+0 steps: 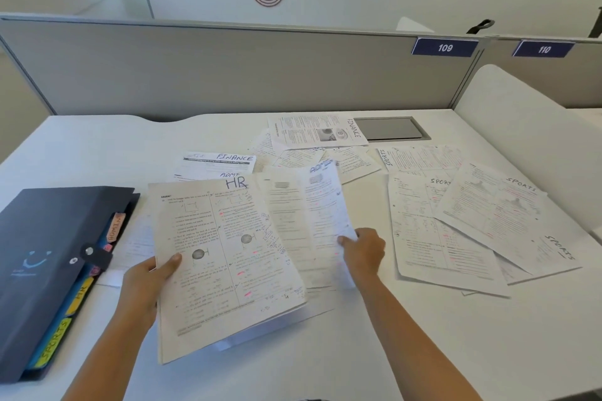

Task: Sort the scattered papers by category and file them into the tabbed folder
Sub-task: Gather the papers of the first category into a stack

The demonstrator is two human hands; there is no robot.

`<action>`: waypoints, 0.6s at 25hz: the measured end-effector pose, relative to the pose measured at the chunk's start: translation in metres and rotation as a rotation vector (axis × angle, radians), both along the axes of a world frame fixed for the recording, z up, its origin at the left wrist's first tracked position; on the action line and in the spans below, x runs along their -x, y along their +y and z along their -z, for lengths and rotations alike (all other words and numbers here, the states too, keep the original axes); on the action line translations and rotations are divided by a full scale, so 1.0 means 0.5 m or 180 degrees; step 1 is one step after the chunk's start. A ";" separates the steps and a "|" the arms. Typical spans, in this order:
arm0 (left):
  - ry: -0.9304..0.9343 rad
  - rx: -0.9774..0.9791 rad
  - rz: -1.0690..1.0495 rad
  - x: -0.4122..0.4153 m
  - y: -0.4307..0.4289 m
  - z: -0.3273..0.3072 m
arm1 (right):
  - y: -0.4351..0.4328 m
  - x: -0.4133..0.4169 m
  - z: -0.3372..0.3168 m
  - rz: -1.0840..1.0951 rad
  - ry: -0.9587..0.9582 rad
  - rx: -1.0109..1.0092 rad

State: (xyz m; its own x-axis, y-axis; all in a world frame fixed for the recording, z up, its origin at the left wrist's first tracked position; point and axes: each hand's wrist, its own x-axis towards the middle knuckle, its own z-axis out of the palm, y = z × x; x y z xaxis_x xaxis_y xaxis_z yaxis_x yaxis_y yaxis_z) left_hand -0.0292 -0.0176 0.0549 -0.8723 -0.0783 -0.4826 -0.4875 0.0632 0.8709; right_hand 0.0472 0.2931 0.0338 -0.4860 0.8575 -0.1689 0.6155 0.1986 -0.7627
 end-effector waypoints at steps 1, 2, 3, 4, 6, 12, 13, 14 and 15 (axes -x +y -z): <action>-0.0007 -0.0002 -0.0030 0.001 -0.006 0.000 | 0.020 -0.011 -0.003 0.0147 0.0042 0.0011; -0.0009 -0.0017 -0.0058 0.001 -0.010 0.000 | 0.042 -0.023 -0.004 0.0291 0.0030 0.0016; -0.0006 -0.0036 -0.0080 0.002 -0.013 0.002 | 0.066 -0.036 -0.007 0.0429 0.0001 0.0006; -0.0002 -0.0046 -0.0091 0.001 -0.014 0.002 | 0.092 -0.049 -0.009 0.0559 -0.0022 -0.0021; -0.0007 -0.0071 -0.0069 -0.001 -0.009 0.000 | 0.143 -0.075 -0.013 0.0746 -0.0071 -0.0151; 0.0028 -0.0088 0.0089 -0.002 0.025 -0.001 | 0.230 -0.112 -0.030 0.1157 0.0150 -0.0335; 0.0040 -0.0080 0.0105 -0.001 0.028 0.000 | 0.224 -0.109 -0.024 0.1137 0.0106 -0.0476; 0.0052 -0.0066 0.0123 0.000 0.030 0.000 | 0.212 -0.104 -0.014 0.1049 -0.0029 -0.0783; 0.0068 -0.0056 0.0153 0.001 0.033 0.000 | 0.193 -0.099 -0.005 0.0921 -0.0139 -0.1152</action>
State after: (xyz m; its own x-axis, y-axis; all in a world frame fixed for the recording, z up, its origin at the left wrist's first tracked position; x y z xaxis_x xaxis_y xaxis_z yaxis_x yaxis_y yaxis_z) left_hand -0.0296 -0.0011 0.0548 -0.8850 -0.0278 -0.4647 -0.4655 0.0707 0.8822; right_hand 0.0966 0.3898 0.0362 -0.2173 0.9643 0.1511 0.7148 0.2626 -0.6482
